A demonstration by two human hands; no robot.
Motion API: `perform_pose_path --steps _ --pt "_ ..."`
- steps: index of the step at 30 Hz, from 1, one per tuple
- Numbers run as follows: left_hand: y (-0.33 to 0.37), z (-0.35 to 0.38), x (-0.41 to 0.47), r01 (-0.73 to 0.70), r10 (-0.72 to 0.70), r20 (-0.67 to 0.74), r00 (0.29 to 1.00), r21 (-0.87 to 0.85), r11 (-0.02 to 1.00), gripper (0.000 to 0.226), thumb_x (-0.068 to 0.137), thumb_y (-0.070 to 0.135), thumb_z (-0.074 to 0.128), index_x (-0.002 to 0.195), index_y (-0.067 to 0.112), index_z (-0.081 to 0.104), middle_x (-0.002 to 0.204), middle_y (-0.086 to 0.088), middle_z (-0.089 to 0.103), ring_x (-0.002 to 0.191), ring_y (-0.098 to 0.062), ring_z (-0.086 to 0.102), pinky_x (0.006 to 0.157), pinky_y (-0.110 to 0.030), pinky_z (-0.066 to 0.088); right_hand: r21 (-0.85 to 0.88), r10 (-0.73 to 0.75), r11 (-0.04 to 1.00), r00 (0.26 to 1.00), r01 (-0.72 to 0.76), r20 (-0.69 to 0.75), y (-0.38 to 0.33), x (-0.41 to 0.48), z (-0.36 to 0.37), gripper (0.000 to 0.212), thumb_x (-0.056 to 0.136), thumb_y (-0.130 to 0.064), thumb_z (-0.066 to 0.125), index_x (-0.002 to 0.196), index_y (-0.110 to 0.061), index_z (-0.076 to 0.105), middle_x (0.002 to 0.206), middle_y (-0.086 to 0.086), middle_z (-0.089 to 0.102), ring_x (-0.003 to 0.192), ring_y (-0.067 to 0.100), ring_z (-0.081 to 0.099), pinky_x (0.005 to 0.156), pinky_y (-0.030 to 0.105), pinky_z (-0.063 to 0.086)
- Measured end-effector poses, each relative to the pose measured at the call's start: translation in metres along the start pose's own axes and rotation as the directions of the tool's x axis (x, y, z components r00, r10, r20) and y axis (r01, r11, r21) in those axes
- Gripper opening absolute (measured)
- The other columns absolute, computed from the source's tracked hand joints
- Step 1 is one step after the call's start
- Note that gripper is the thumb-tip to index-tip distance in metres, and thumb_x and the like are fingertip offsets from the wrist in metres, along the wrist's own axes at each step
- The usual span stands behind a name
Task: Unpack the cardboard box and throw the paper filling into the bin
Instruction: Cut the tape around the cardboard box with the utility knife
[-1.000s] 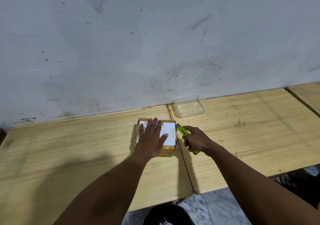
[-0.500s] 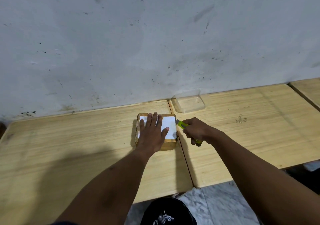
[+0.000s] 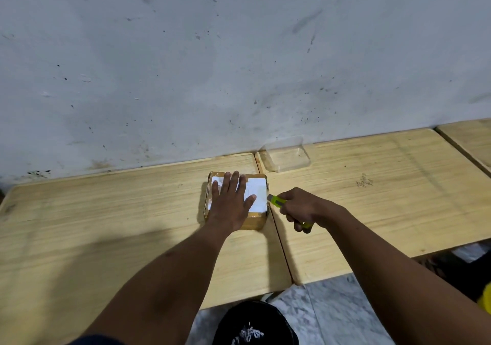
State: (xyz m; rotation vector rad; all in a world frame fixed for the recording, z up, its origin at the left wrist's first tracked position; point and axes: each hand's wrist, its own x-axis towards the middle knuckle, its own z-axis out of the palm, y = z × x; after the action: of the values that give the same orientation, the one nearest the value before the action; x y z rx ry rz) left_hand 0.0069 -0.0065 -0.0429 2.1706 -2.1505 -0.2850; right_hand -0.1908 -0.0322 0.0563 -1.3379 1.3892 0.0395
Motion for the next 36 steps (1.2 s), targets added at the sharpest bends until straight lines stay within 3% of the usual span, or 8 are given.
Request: perform_pose_path --steps 8,13,19,24,26,29,33,36 --pt "0.000 -0.001 -0.001 0.005 -0.005 0.010 1.000 -0.001 1.000 0.065 0.103 0.051 0.014 0.157 0.018 -0.001 0.165 -0.004 -0.006 0.151 -0.025 -0.014 0.120 -0.053 -0.005 -0.005 0.017 1.000 1.000 -0.017 0.005 0.002 -0.007 0.007 0.021 0.086 0.001 0.033 0.092 -0.013 0.049 0.066 0.006 0.027 0.046 0.015 0.026 0.046 0.020 0.023" --pt "0.001 -0.001 0.000 0.003 -0.003 0.018 1.000 0.014 1.000 0.065 0.103 0.052 0.013 0.157 0.018 -0.001 0.165 -0.004 -0.007 0.151 -0.025 -0.014 0.120 -0.054 -0.003 0.008 0.037 0.999 0.999 -0.037 0.007 0.008 -0.010 0.008 0.027 0.086 0.000 0.034 0.102 0.001 0.056 0.066 0.007 0.029 0.045 0.016 0.028 0.047 0.020 0.023" --pt "0.001 -0.002 0.000 0.007 -0.006 0.041 0.999 -0.003 1.000 0.065 0.103 0.052 0.012 0.157 0.019 -0.003 0.165 -0.003 -0.010 0.150 -0.024 -0.017 0.120 -0.053 -0.005 -0.014 0.027 1.000 0.999 -0.026 0.040 0.007 -0.014 0.011 0.020 0.085 0.002 0.035 0.087 -0.014 0.048 0.067 0.007 0.028 0.047 0.016 0.026 0.045 0.020 0.023" --pt "-0.001 -0.003 0.001 0.005 -0.005 0.045 0.999 -0.008 1.000 0.066 0.102 0.053 0.013 0.156 0.019 -0.004 0.165 -0.002 -0.011 0.150 -0.023 -0.017 0.120 -0.053 -0.007 0.013 0.005 1.000 0.997 -0.006 0.072 0.015 -0.018 -0.002 0.022 0.087 -0.005 0.041 0.102 -0.004 0.059 0.065 0.008 0.036 0.044 0.018 0.032 0.046 0.021 0.024" --pt "-0.002 -0.003 0.001 0.006 -0.005 0.044 0.999 -0.021 1.000 0.066 0.102 0.054 0.014 0.156 0.020 -0.004 0.165 -0.002 -0.010 0.150 -0.023 -0.017 0.120 -0.052 -0.007 0.049 -0.015 0.999 0.996 0.010 0.089 0.021 -0.017 -0.012 0.032 0.088 -0.006 0.045 0.116 -0.007 0.060 0.064 0.007 0.041 0.044 0.019 0.035 0.046 0.022 0.025" --pt "-0.003 -0.005 0.001 0.006 -0.005 0.037 0.999 -0.041 0.999 0.066 0.102 0.054 0.015 0.157 0.021 -0.001 0.165 -0.001 -0.008 0.150 -0.022 -0.015 0.120 -0.052 -0.007 0.184 -0.030 0.983 0.994 0.010 0.104 0.029 -0.015 -0.023 0.021 0.092 -0.014 0.047 0.108 -0.012 0.060 0.063 0.006 0.044 0.046 0.018 0.036 0.047 0.023 0.023" --pt "0.002 -0.008 0.001 0.028 -0.024 0.032 0.999 -0.108 0.994 0.064 0.103 0.051 0.019 0.157 0.020 0.003 0.165 -0.001 -0.006 0.150 -0.021 -0.015 0.120 -0.053 -0.007 0.236 -0.026 0.970 0.992 0.055 -0.125 0.048 -0.003 -0.025 0.016 0.097 -0.019 0.051 0.089 -0.005 0.055 0.063 0.011 0.047 0.043 0.019 0.041 0.047 0.025 0.027" --pt "0.010 -0.008 0.002 0.061 -0.058 0.030 0.998 -0.106 0.993 0.064 0.103 0.049 0.021 0.157 0.019 0.003 0.165 -0.003 -0.007 0.150 -0.023 -0.016 0.119 -0.055 -0.008 0.264 0.009 0.963 0.978 0.047 -0.207 0.065 0.011 -0.021 0.018 0.096 -0.008 0.046 0.096 0.004 0.058 0.065 0.014 0.048 0.042 0.019 0.041 0.047 0.026 0.029"
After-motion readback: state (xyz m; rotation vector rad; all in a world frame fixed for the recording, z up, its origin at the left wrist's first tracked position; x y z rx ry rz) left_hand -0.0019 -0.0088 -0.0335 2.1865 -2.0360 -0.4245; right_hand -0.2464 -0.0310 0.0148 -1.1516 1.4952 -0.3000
